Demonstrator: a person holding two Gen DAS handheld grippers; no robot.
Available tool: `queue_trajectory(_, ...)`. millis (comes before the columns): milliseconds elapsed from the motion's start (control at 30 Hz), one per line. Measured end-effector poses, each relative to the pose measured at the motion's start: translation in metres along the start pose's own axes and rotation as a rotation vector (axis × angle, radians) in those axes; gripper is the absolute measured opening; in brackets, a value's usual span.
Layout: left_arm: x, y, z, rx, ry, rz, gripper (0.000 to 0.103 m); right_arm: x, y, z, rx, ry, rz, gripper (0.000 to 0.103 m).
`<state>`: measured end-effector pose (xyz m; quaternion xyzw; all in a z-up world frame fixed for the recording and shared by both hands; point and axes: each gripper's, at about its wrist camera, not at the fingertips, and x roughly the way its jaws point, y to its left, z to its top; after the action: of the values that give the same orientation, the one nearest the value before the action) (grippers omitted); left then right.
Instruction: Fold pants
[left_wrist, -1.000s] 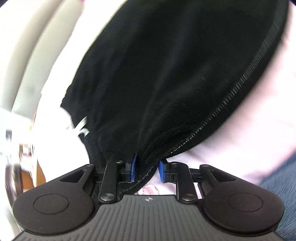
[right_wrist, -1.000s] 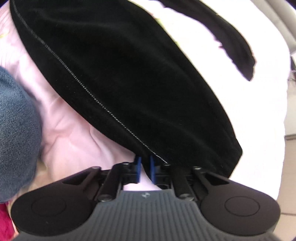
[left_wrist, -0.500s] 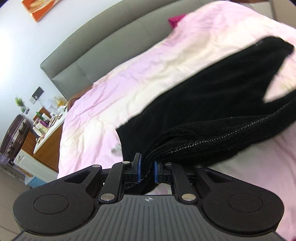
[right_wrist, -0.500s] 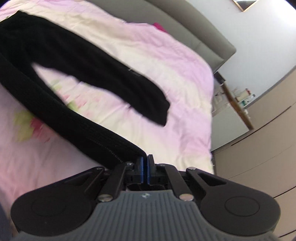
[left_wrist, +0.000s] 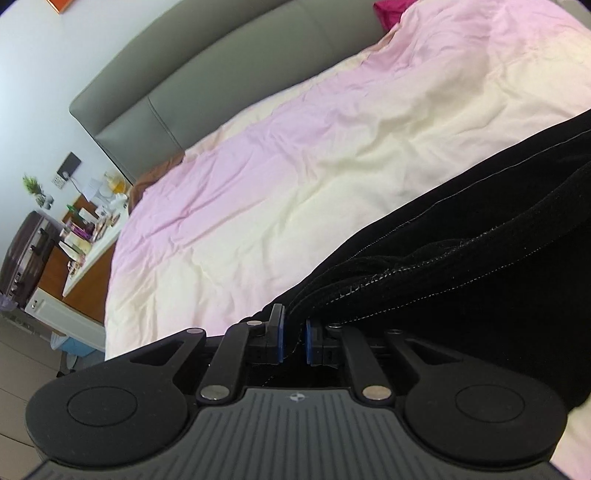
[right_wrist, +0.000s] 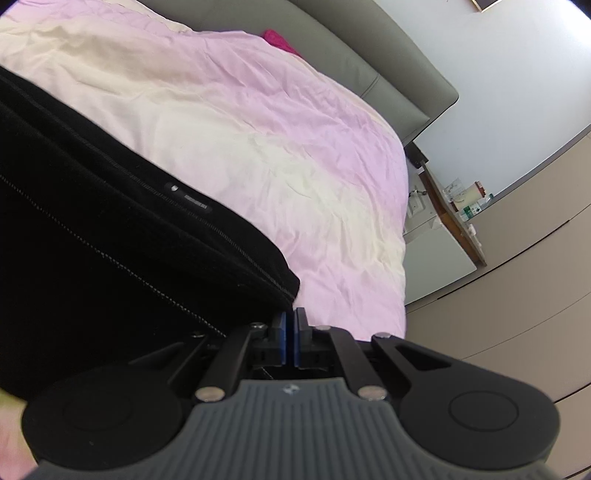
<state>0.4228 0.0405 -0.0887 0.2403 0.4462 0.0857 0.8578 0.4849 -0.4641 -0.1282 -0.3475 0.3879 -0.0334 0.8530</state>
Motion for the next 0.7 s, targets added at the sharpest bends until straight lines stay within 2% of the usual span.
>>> queue_trajectory(133, 0.043, -0.011, 0.009, 0.006, 0.065, -0.008, 0.012, 0.055, 0.018, 0.032, -0.016, 0.045, 0.009, 0.0)
queue_trajectory(200, 0.051, -0.01, 0.008, -0.01, 0.07, -0.02, 0.012, 0.075, 0.025, 0.044, -0.021, 0.058, 0.007, 0.0)
queue_trajectory(367, 0.023, 0.008, 0.007, -0.023, -0.032, -0.047, 0.011, 0.081, 0.022, 0.055, -0.033, 0.038, 0.014, 0.0)
queue_trajectory(433, 0.03, 0.014, 0.021, -0.014, -0.041, -0.063, 0.011, 0.08, 0.014, 0.06, -0.018, 0.026, 0.022, 0.0)
queue_trajectory(567, 0.071, 0.012, 0.043, -0.031, 0.014, -0.065, 0.011, 0.109, 0.018, 0.081, -0.02, 0.053, 0.034, 0.0)
queue_trajectory(700, 0.108, 0.007, 0.048, -0.061, 0.066, -0.085, 0.013, 0.14, 0.032, 0.099, 0.021, 0.086, 0.026, 0.0)
